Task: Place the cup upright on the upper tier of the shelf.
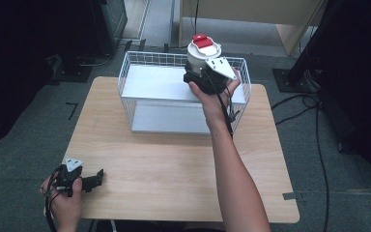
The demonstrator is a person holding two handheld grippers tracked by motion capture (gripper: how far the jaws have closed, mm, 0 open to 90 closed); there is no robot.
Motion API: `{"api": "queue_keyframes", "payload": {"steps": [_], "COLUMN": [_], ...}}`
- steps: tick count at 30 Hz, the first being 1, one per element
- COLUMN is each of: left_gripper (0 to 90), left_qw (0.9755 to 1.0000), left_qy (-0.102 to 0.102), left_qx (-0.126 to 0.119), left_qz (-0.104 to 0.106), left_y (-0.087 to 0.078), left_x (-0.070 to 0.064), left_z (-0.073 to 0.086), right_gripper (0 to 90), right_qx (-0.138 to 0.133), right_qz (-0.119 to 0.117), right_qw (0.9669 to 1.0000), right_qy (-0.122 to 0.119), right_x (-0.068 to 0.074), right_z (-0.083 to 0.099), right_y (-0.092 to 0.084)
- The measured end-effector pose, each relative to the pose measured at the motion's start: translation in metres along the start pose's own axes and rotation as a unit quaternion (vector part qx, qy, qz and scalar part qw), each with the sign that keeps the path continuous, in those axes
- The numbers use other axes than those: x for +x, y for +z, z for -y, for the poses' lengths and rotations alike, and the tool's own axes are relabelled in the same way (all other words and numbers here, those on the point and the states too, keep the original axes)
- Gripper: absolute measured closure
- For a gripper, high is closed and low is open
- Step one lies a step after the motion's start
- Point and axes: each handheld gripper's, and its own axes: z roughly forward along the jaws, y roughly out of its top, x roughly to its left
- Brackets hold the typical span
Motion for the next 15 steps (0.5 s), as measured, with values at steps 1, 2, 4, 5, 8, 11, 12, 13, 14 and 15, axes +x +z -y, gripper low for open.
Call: {"api": "queue_keyframes", "payload": {"steps": [1,2,4,5,8,11,12,13,14,15], "left_gripper": [0.0,0.0,0.0,0.0,0.0,0.0,0.0,0.0,0.0,0.0], "left_qw": [1.0,1.0,1.0,1.0,1.0,1.0,1.0,1.0,1.0,1.0], "left_qy": [0.0,0.0,0.0,0.0,0.0,0.0,0.0,0.0,0.0,0.0], "left_qx": [0.0,0.0,0.0,0.0,0.0,0.0,0.0,0.0,0.0,0.0], "left_qz": [0.0,0.0,0.0,0.0,0.0,0.0,0.0,0.0,0.0,0.0], "left_y": [0.0,0.0,0.0,0.0,0.0,0.0,0.0,0.0,0.0,0.0], "left_x": [0.0,0.0,0.0,0.0,0.0,0.0,0.0,0.0,0.0,0.0], "left_z": [0.0,0.0,0.0,0.0,0.0,0.0,0.0,0.0,0.0,0.0], "right_gripper": [8.9,8.9,8.9,8.9,8.9,8.9,8.9,8.9,8.9,8.9], "right_qx": [0.0,-0.001,-0.004,-0.008,-0.006,-0.004,-0.004,-0.006,-0.006,-0.005], "right_qz": [0.0,0.001,0.002,0.002,0.004,0.006,0.006,0.007,0.007,0.006], "right_qw": [1.0,1.0,1.0,0.9999,0.9999,0.9999,0.9999,0.9999,0.9999,0.9999], "right_qy": [0.0,-0.002,-0.005,-0.006,-0.01,-0.01,-0.009,-0.009,-0.009,-0.01], "right_x": [0.0,0.0,-0.001,0.0,-0.001,-0.002,-0.002,-0.002,-0.002,-0.002], "right_z": [0.0,0.0,0.001,0.002,0.005,0.007,0.008,0.009,0.009,0.009], "right_y": [0.0,0.001,0.005,0.006,0.008,0.01,0.011,0.011,0.011,0.011]}}
